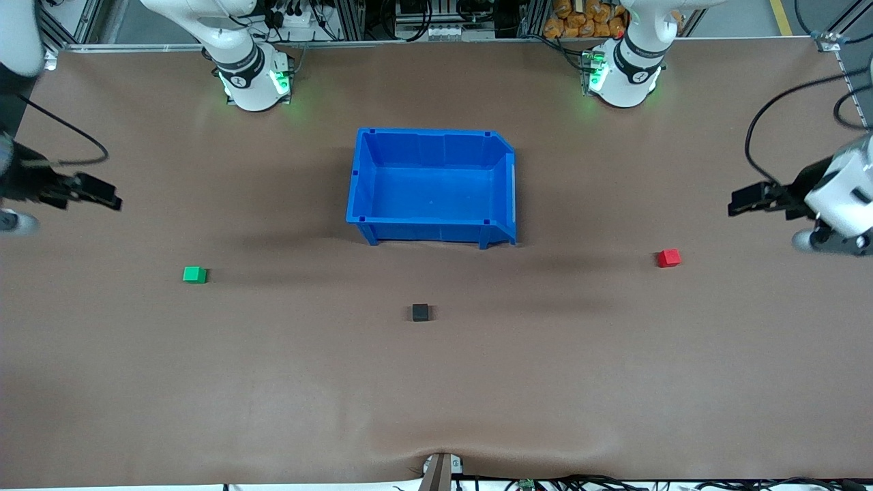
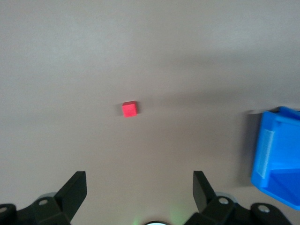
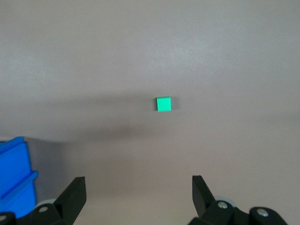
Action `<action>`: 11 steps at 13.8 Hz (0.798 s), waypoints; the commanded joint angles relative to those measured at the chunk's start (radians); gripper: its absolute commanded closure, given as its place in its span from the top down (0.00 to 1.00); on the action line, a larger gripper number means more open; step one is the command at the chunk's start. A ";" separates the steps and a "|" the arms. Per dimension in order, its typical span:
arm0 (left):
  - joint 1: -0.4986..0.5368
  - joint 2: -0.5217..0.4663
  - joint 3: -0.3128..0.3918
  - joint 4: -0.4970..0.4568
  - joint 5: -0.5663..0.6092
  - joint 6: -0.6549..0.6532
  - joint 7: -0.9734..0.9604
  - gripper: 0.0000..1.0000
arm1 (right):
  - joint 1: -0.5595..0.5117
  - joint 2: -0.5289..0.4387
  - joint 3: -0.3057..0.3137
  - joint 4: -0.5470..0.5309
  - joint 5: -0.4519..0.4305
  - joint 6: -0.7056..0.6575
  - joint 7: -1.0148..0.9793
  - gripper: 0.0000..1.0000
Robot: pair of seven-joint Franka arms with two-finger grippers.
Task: Attach green and red cubes to black cube
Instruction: 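Move the right gripper to the green cube while the left gripper approaches the red cube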
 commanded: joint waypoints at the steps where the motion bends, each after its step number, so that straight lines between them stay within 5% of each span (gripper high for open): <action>1: -0.011 0.008 -0.002 0.020 0.069 -0.012 0.021 1.00 | 0.009 -0.003 0.001 -0.119 -0.034 0.109 -0.006 1.00; 6: 0.014 0.043 0.001 0.018 0.078 -0.012 0.030 1.00 | 0.007 0.069 0.001 -0.263 -0.041 0.295 -0.093 1.00; 11: 0.012 0.116 0.001 0.020 0.095 -0.005 0.018 1.00 | 0.003 0.193 0.001 -0.271 -0.041 0.424 -0.159 1.00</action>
